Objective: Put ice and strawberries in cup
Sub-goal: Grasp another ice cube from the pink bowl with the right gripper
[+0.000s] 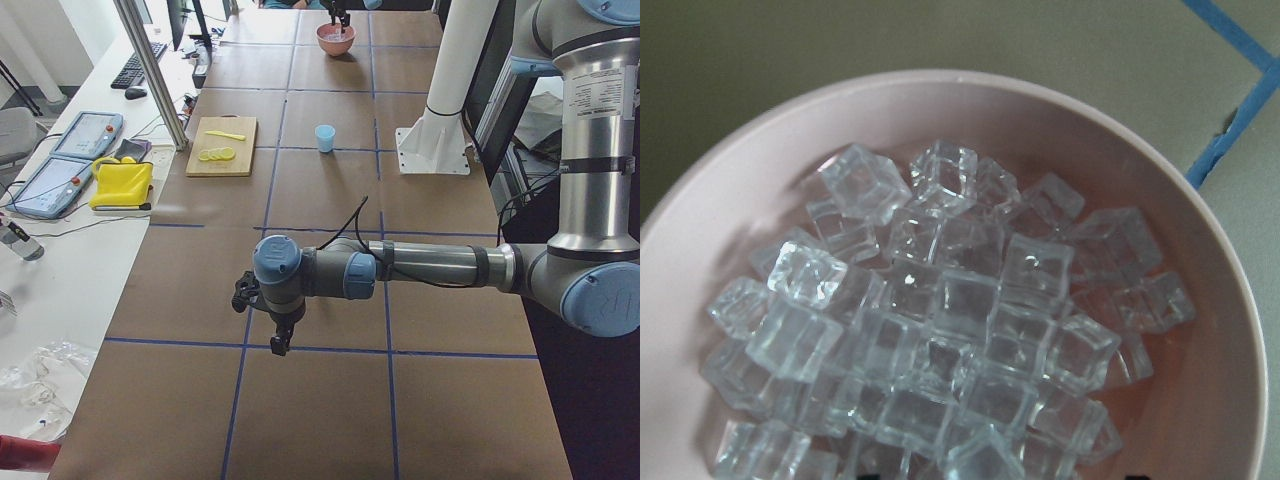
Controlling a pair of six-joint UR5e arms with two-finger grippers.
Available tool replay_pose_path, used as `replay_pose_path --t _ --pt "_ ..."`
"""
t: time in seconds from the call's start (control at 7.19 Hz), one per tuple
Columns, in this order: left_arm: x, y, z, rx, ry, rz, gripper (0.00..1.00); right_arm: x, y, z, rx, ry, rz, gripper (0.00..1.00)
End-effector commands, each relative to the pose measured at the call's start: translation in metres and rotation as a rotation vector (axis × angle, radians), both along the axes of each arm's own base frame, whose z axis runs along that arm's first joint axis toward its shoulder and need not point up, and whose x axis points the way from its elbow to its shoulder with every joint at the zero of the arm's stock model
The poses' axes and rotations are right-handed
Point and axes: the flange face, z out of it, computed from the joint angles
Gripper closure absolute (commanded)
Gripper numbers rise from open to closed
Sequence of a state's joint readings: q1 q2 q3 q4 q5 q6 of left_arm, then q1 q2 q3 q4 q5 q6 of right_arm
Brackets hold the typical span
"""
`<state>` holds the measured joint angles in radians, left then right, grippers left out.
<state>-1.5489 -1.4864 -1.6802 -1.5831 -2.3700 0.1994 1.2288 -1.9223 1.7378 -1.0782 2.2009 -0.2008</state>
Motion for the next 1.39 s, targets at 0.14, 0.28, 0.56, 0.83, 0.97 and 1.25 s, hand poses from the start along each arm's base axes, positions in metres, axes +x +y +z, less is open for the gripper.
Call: replay_pose_path --t 0.14,0.28,0.56,0.83,0.97,1.25 --pt "0.001 0.000 0.000 -0.001 0.000 0.001 0.00 -0.006 0.003 0.002 -0.005 0.003 -0.020 0.26" --pt "0.001 0.000 -0.001 0.001 0.000 0.001 0.00 -0.006 0.003 0.002 -0.005 0.004 -0.019 0.66" --pt "0.001 0.000 -0.001 0.001 0.000 0.001 0.00 -0.005 0.002 0.001 0.002 0.010 -0.015 0.86" --pt "0.001 -0.001 -0.002 0.006 0.000 0.001 0.00 -0.007 -0.001 -0.005 0.013 0.004 -0.016 0.93" --pt "0.001 -0.002 -0.003 0.007 0.000 0.001 0.00 -0.005 -0.005 -0.020 0.029 -0.011 -0.007 0.95" --pt "0.001 -0.002 -0.003 0.007 0.000 0.001 0.00 -0.001 -0.030 -0.080 0.007 -0.012 0.044 0.97"
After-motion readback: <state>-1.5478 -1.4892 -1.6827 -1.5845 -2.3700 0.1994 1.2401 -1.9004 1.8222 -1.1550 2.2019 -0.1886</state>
